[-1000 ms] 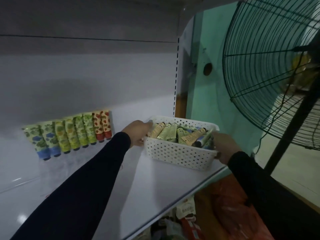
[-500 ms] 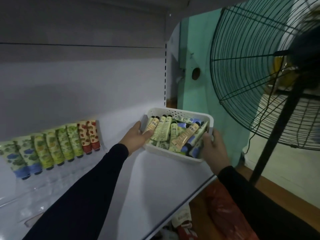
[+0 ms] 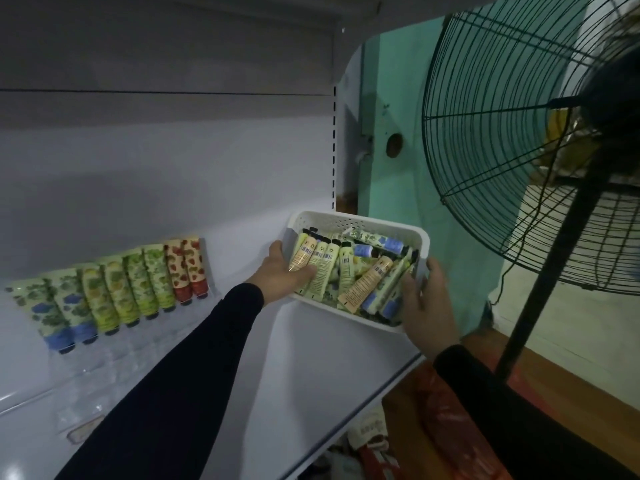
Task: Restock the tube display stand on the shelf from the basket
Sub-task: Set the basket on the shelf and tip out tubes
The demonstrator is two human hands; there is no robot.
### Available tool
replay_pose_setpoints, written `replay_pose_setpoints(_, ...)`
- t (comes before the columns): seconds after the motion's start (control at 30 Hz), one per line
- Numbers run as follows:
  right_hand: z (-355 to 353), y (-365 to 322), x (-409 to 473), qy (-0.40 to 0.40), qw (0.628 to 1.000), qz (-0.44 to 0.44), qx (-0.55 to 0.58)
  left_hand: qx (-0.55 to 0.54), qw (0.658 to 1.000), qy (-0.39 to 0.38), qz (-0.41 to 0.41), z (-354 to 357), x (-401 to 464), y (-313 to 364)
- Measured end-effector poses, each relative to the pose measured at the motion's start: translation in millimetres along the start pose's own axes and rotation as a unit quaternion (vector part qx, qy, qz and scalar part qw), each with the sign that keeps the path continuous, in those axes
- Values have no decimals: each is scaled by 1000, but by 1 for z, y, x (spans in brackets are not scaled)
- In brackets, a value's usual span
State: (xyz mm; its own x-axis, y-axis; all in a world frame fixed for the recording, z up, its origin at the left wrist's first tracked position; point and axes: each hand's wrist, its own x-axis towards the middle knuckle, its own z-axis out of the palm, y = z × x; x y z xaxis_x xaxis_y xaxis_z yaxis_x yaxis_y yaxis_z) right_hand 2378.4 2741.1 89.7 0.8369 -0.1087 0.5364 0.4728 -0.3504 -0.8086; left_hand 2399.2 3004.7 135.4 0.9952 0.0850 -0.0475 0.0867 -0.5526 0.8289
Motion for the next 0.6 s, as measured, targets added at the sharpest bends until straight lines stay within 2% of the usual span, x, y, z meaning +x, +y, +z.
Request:
replay_pose_setpoints(0.2, 8, -8, -12, 21, 997, -73, -30, 32, 999, 35, -10, 12, -6, 11)
replay_pose_setpoints(0.4, 16, -6, -13, 22, 997, -56, -51, 32, 998, 55, -15, 15, 1, 10)
replay_pose_setpoints(0.6, 17, -8, -23, 15, 994, -86, -62, -2, 999, 40, -20, 4, 0, 9)
